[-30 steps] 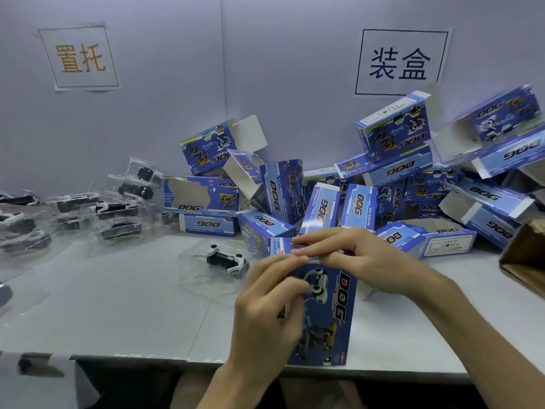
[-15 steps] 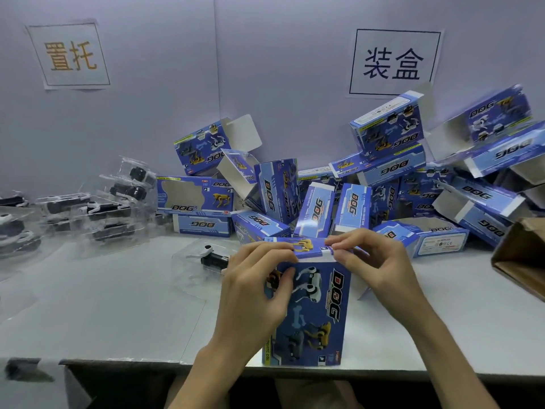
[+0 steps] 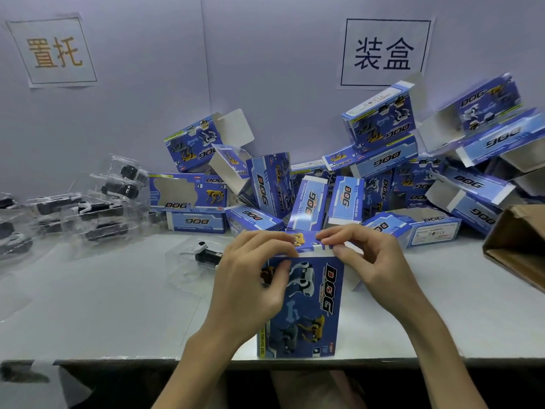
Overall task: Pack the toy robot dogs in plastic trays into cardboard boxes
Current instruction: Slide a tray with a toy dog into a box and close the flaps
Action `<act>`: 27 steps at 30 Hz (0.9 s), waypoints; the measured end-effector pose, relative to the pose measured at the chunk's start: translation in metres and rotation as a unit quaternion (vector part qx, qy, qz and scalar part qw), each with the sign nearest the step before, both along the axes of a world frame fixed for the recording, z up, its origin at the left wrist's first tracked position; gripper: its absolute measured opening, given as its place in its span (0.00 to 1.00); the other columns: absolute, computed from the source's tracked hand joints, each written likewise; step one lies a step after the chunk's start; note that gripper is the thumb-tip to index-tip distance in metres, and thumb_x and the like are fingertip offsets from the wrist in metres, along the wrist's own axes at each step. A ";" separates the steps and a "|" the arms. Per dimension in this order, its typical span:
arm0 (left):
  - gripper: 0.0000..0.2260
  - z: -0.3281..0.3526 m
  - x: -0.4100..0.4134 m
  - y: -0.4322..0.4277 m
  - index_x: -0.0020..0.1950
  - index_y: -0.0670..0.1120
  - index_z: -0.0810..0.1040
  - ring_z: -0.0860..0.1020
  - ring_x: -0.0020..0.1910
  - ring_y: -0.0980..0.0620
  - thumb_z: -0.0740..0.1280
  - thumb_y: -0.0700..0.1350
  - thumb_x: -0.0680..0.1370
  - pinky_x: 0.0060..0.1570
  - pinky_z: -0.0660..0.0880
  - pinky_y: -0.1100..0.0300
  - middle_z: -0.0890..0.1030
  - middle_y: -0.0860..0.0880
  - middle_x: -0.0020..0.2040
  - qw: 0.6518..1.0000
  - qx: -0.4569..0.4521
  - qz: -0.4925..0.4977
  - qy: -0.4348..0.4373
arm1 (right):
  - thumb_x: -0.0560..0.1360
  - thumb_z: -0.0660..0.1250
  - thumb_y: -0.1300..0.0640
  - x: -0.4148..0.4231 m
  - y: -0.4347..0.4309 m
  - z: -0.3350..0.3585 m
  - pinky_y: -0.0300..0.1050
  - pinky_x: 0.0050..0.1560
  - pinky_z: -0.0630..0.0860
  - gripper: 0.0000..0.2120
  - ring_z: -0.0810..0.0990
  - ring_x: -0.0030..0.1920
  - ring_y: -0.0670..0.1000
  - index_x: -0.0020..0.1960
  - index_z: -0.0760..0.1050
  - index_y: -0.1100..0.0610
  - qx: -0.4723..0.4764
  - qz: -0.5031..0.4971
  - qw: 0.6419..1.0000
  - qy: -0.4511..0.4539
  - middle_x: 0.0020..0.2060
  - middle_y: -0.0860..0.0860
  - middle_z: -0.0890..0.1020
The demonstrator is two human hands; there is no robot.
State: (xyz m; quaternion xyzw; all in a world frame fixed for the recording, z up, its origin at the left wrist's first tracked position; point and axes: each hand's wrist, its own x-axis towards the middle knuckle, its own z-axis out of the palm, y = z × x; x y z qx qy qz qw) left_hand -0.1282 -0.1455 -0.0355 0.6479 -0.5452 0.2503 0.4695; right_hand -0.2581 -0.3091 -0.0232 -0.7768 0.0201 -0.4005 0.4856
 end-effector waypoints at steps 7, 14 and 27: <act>0.09 0.009 -0.024 -0.019 0.51 0.53 0.82 0.76 0.57 0.55 0.72 0.44 0.73 0.62 0.70 0.49 0.81 0.59 0.56 0.998 0.046 0.026 -0.034 | 0.74 0.73 0.66 0.002 -0.006 0.014 0.42 0.54 0.81 0.08 0.86 0.50 0.48 0.51 0.83 0.57 -0.019 -0.018 0.999 0.018 0.45 0.48 0.88; 0.13 0.010 -0.020 -0.021 0.51 0.53 0.83 0.77 0.57 0.57 0.76 0.39 0.71 0.63 0.67 0.53 0.81 0.61 0.55 0.998 0.058 0.003 -0.013 | 0.75 0.73 0.62 0.000 -0.009 0.006 0.44 0.53 0.82 0.05 0.85 0.53 0.45 0.46 0.85 0.52 -0.061 -0.024 0.998 0.013 0.47 0.45 0.87; 0.06 0.006 0.023 0.000 0.45 0.49 0.85 0.82 0.50 0.58 0.73 0.50 0.73 0.52 0.78 0.56 0.84 0.58 0.47 0.994 -0.043 -0.065 0.070 | 0.71 0.72 0.53 0.002 -0.006 -0.019 0.56 0.60 0.78 0.08 0.81 0.61 0.48 0.49 0.82 0.54 -0.041 -0.008 0.999 -0.008 0.56 0.44 0.85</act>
